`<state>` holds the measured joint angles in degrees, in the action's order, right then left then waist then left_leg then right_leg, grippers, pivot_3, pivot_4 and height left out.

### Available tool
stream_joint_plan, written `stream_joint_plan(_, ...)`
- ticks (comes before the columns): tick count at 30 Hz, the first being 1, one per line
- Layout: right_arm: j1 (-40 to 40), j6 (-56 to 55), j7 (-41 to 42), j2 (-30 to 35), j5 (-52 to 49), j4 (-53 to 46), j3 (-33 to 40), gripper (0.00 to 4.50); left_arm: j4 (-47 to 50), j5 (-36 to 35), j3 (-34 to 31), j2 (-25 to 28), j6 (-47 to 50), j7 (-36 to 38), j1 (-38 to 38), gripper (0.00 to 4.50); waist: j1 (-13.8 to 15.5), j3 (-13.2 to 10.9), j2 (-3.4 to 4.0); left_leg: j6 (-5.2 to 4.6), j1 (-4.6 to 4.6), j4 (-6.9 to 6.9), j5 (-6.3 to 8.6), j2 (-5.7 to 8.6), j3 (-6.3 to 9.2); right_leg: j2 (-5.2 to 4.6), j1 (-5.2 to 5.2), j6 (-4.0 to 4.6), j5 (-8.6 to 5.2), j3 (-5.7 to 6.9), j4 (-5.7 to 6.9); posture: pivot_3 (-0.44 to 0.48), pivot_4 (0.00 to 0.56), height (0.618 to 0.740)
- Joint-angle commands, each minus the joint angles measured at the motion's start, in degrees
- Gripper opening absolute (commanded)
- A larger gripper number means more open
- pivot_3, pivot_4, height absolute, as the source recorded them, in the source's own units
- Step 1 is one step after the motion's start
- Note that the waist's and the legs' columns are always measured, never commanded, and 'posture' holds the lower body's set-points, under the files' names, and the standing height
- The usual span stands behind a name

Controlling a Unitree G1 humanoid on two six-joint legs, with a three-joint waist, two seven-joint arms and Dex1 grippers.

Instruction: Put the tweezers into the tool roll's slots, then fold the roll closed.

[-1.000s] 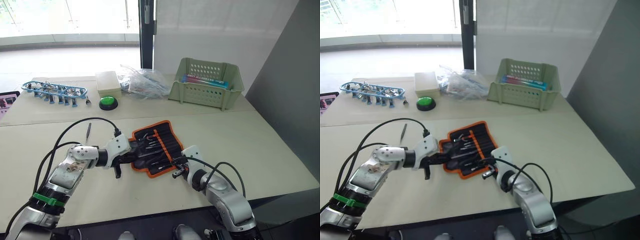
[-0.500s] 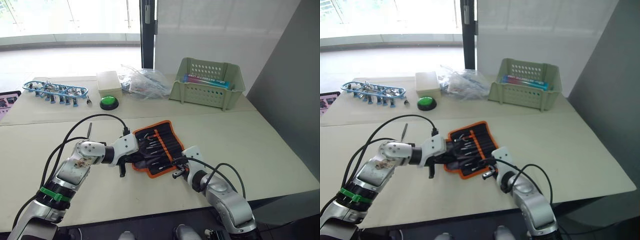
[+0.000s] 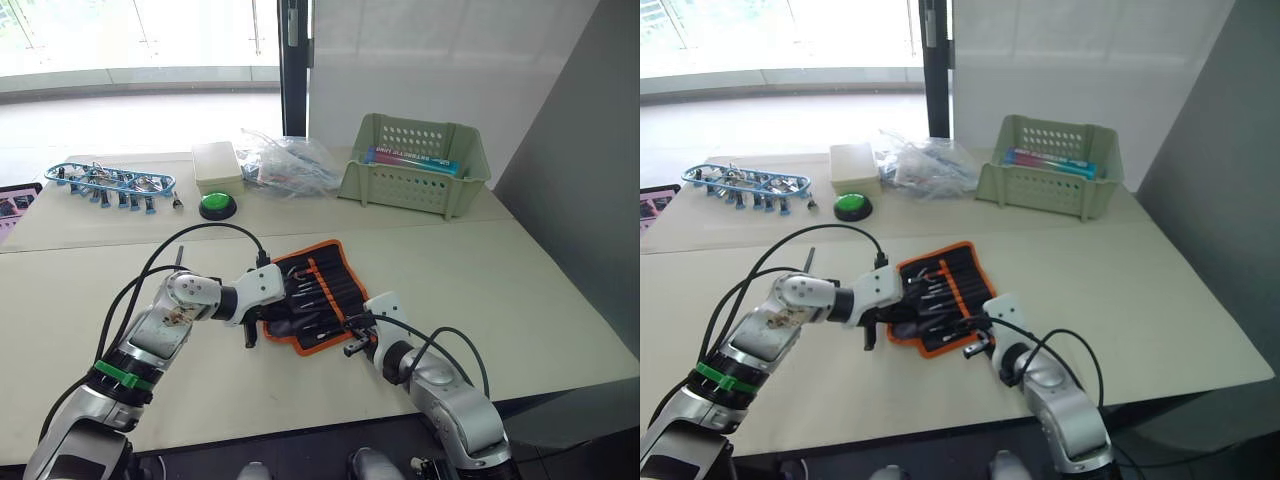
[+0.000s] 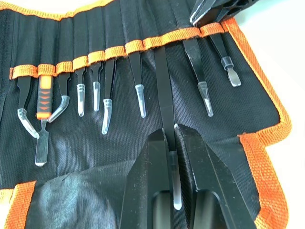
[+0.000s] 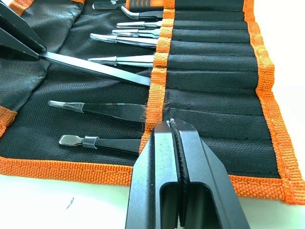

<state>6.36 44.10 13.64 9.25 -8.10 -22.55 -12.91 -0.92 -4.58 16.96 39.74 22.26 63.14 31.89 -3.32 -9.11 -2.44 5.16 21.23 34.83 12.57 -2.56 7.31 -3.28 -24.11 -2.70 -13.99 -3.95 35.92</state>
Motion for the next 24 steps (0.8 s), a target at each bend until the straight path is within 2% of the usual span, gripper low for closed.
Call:
stream_joint_plan(1,-2.96,5.18,-0.85,0.59,0.62,4.96,-0.67,0.00,1.07,0.01,-1.69,1.10,0.33,-0.02,0.40,0.04,0.00,0.00,0.00,0.00,0.00,0.00,0.00,0.00,0.00,0.00,0.00,0.00,0.00,0.00,0.00,0.000,0.150,0.736)
stream_joint_plan(24,-2.61,5.26,-0.62,0.82,0.58,5.25,-0.58,0.00,1.07,0.34,-0.69,-0.05,0.48,-1.20,0.65,0.04,0.02,0.01,0.00,-0.02,-0.01,0.03,-0.01,0.01,0.00,0.01,0.01,-0.03,0.02,-0.01,0.09,0.000,0.150,0.736)
